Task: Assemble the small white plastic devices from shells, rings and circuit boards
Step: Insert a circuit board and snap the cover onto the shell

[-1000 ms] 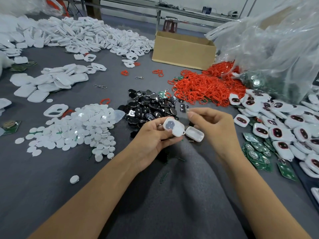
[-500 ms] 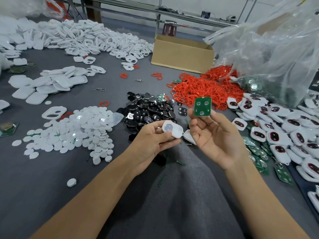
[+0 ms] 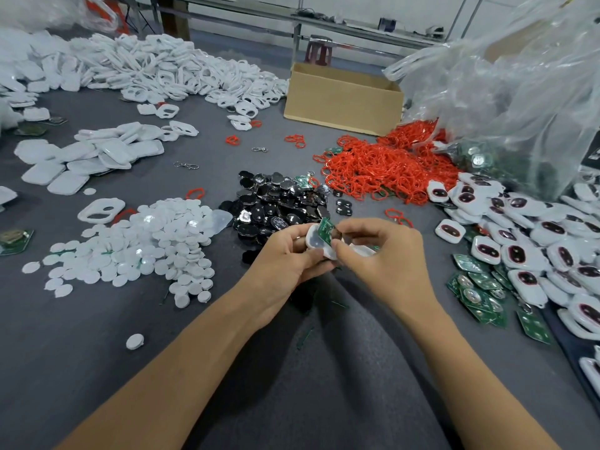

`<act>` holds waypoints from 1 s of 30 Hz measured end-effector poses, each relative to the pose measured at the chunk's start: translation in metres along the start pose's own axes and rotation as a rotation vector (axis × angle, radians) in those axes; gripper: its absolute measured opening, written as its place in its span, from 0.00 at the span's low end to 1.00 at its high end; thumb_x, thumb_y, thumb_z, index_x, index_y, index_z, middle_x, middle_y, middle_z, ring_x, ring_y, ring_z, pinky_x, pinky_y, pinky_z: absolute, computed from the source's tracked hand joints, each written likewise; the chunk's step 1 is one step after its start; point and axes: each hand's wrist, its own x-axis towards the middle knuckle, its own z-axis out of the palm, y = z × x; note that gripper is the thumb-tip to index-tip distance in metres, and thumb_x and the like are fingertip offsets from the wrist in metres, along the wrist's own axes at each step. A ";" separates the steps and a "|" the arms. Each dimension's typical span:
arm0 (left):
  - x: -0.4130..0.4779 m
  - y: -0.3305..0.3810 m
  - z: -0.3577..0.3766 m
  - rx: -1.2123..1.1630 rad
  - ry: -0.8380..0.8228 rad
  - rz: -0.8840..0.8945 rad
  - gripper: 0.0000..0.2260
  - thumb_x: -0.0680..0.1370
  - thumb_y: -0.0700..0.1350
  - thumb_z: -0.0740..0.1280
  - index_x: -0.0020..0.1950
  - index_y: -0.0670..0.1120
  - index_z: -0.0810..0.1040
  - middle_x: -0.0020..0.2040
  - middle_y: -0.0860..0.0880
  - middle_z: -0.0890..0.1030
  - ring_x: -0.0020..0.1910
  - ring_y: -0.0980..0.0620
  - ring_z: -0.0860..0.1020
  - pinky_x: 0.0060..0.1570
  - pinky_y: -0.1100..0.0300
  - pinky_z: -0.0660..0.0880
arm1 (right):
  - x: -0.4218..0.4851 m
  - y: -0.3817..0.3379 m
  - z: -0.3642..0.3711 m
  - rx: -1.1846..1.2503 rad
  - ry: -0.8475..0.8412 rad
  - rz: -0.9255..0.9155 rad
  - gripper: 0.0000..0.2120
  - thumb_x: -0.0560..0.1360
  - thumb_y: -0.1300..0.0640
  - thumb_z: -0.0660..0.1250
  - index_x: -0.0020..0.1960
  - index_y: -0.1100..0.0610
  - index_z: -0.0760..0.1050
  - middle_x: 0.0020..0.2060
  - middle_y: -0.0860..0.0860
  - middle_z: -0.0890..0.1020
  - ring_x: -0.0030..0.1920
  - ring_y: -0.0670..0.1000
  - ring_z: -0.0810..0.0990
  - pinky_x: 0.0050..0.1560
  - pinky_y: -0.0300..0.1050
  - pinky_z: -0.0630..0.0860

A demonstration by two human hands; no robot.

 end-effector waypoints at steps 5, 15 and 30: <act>0.000 0.000 0.001 0.006 0.017 0.000 0.13 0.79 0.28 0.59 0.59 0.39 0.76 0.46 0.48 0.84 0.45 0.55 0.83 0.50 0.61 0.81 | -0.002 0.000 0.003 -0.080 -0.025 -0.029 0.07 0.67 0.64 0.74 0.44 0.57 0.84 0.41 0.48 0.85 0.40 0.46 0.83 0.49 0.41 0.78; 0.000 0.002 0.003 0.004 0.045 -0.009 0.14 0.79 0.28 0.59 0.63 0.36 0.74 0.46 0.46 0.83 0.41 0.57 0.82 0.49 0.60 0.81 | -0.001 -0.003 0.003 -0.184 -0.053 -0.111 0.05 0.67 0.64 0.73 0.43 0.58 0.84 0.40 0.50 0.85 0.41 0.50 0.83 0.49 0.50 0.78; 0.004 -0.001 0.002 0.023 0.184 -0.003 0.08 0.81 0.33 0.61 0.51 0.41 0.78 0.40 0.47 0.84 0.38 0.55 0.83 0.37 0.62 0.80 | -0.001 -0.005 0.006 -0.193 -0.060 -0.183 0.07 0.66 0.67 0.73 0.44 0.60 0.83 0.41 0.53 0.85 0.41 0.55 0.82 0.47 0.55 0.78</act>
